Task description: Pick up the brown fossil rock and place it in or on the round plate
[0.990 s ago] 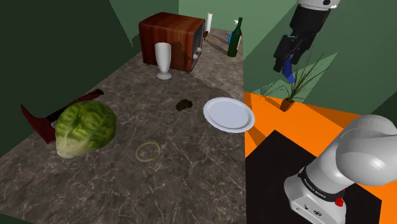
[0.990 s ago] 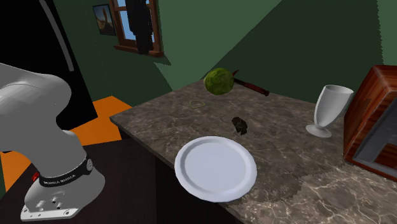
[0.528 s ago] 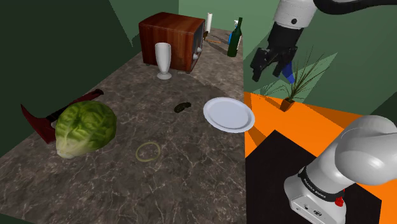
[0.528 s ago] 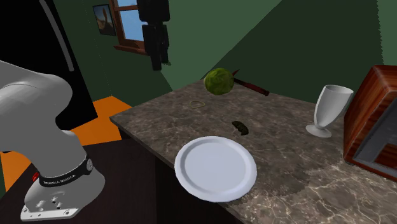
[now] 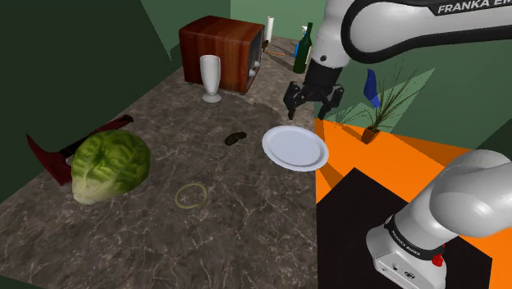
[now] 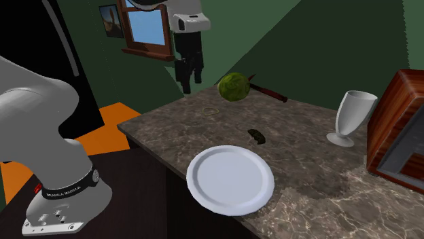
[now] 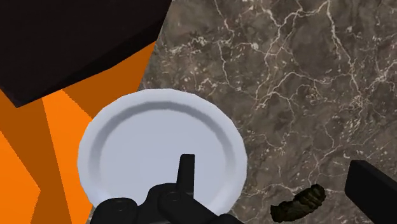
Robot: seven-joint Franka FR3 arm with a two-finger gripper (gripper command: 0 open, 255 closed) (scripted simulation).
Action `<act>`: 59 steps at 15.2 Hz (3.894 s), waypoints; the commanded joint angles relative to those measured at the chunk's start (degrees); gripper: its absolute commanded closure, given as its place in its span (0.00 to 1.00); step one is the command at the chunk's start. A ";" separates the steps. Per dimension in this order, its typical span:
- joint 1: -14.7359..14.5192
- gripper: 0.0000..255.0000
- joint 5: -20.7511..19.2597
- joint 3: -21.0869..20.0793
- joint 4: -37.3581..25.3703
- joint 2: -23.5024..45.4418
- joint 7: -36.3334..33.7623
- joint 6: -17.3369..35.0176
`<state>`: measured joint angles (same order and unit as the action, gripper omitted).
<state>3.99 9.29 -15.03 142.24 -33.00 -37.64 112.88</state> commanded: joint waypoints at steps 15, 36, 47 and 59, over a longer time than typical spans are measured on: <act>7.55 0.00 -6.88 -9.84 -10.78 34.89 -38.56 30.10; 1.73 0.00 -19.80 -1.36 -26.43 59.82 -62.19 41.97; 1.73 1.00 -19.79 -1.36 -26.44 59.82 -62.19 41.96; 9.90 0.00 -13.43 -8.21 -38.92 68.91 -46.65 29.94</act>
<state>14.14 -3.92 -23.42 103.60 35.13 -84.24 142.37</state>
